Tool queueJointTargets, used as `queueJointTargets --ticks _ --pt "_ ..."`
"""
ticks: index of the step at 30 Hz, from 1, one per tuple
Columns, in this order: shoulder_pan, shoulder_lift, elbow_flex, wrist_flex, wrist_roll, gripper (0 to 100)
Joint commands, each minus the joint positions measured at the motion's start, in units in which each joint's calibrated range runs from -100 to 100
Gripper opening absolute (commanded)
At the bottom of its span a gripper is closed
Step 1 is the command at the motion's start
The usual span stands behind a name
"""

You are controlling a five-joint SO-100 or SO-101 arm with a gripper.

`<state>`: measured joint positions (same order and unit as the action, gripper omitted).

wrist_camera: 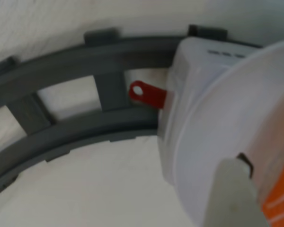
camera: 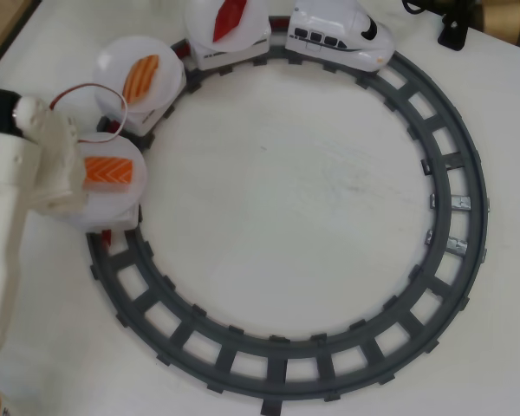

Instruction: Pick up the sushi from the Shinkansen and put it on the blue dish

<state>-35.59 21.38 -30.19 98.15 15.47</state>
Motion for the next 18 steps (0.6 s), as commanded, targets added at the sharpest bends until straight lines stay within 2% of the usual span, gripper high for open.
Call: queueJointTargets --ticks 1,7,15,17,18 --pt "0.4 3.5 -8.8 1.0 -0.7 25" --pt "0.4 10.6 -20.5 1.0 -1.3 25" --pt "2.3 18.6 -26.7 0.9 -1.4 24" --pt "3.0 20.5 -29.0 0.7 -1.5 21" --pt "3.6 21.3 -30.3 0.7 -2.2 15"
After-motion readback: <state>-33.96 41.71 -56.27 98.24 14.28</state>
